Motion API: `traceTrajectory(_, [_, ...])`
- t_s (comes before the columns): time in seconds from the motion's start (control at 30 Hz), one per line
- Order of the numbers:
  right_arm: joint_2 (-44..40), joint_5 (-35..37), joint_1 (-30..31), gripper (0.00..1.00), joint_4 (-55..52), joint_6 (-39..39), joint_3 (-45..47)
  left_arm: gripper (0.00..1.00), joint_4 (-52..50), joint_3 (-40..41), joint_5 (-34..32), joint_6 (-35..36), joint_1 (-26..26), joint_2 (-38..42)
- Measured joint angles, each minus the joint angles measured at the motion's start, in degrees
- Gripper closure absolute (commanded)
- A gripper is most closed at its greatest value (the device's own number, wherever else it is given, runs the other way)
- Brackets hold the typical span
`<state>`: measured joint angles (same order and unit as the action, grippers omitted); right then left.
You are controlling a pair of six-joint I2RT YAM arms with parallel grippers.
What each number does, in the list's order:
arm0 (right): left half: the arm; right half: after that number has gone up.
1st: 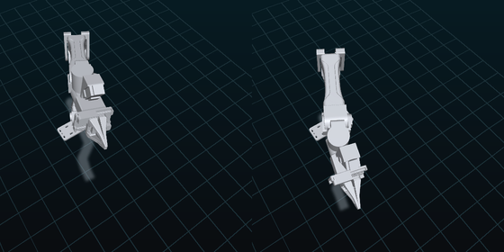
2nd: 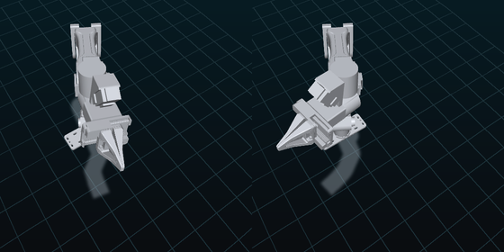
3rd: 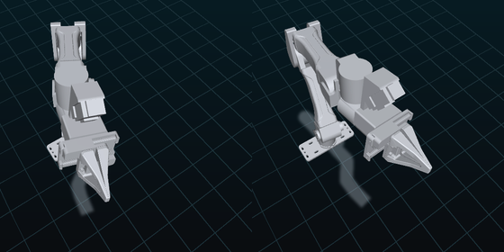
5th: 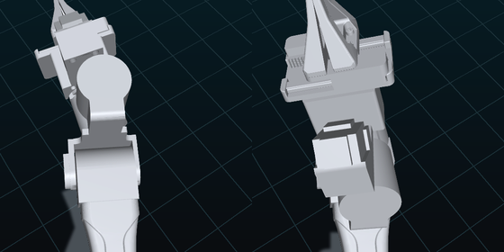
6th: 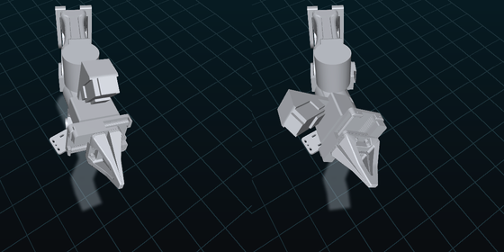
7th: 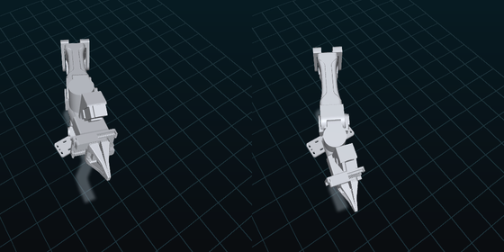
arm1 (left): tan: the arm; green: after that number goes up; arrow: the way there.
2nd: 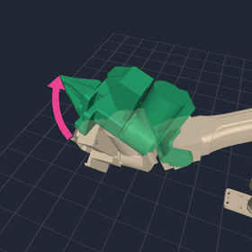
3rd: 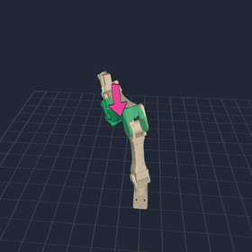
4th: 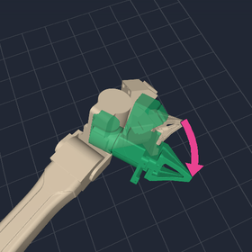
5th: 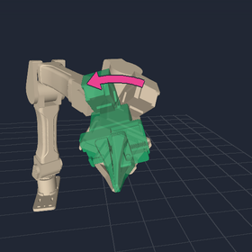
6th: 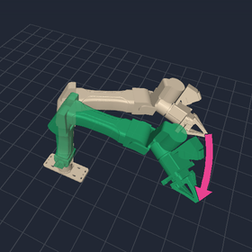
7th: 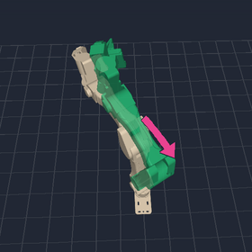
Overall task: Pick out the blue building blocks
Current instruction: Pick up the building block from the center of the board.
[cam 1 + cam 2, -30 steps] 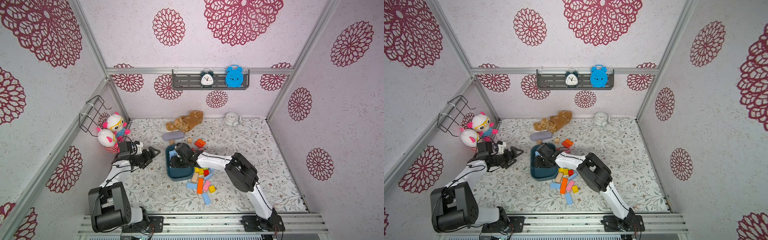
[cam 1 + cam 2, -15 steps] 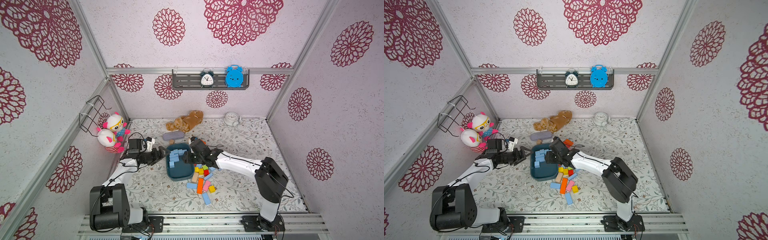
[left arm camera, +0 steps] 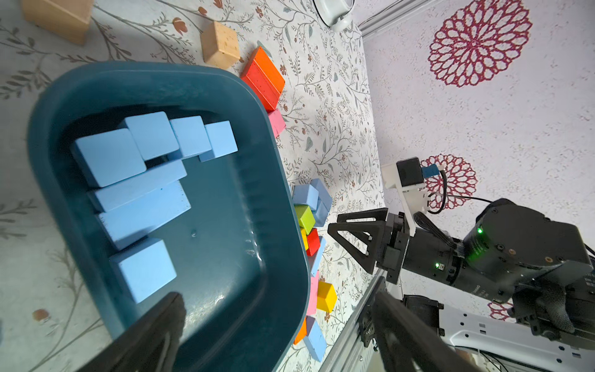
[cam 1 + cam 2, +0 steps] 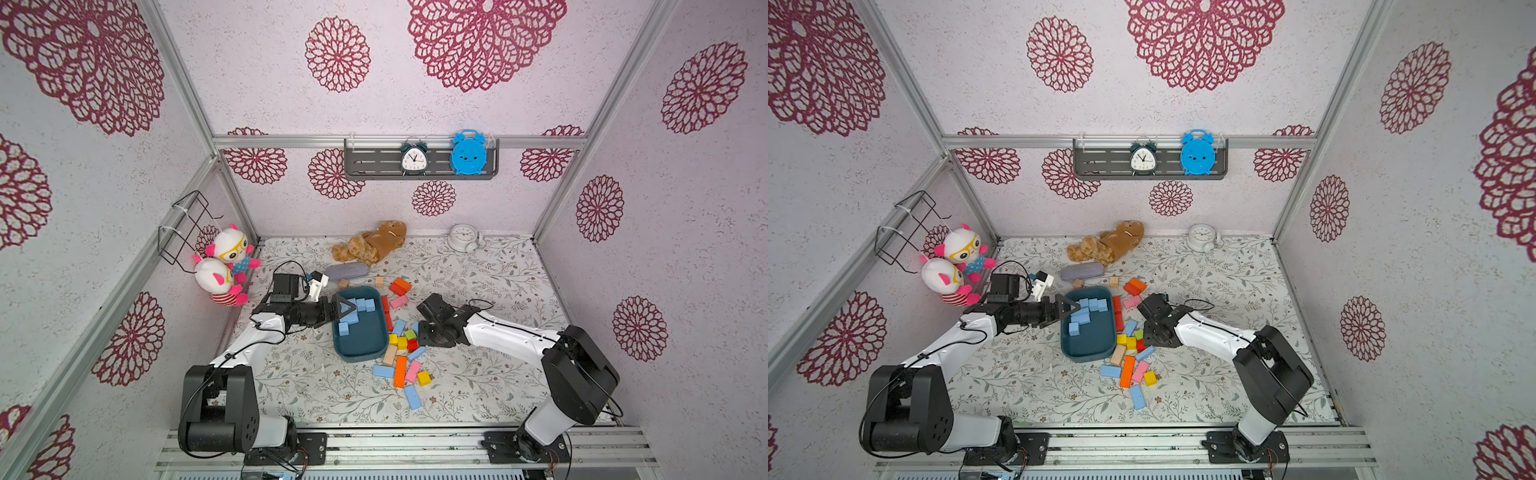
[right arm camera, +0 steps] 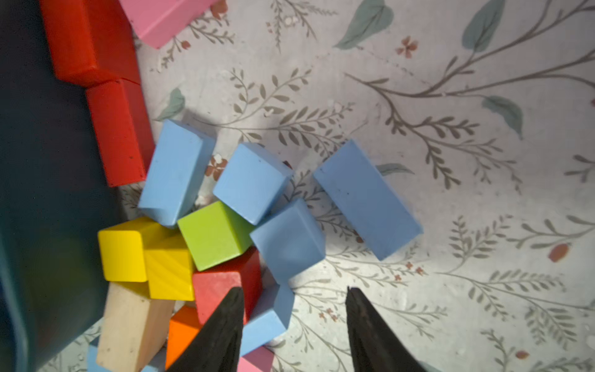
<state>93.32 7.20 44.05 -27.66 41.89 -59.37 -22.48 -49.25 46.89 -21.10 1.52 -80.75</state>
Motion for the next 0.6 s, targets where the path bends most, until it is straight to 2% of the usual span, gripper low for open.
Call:
traceTrajectory(0.4, [9.4, 3.6, 0.0, 0.51, -4.8, -5.6, -9.2, 0.05, -1.2, -0.1, -1.6, 0.6, 0.0, 0.0])
traceTrajectory(0.6, [10.4, 3.1, -0.2, 0.62, -3.5, -6.8, -9.0, 0.05, -1.4, -0.2, -2.6, 1.0, 0.0, -0.4])
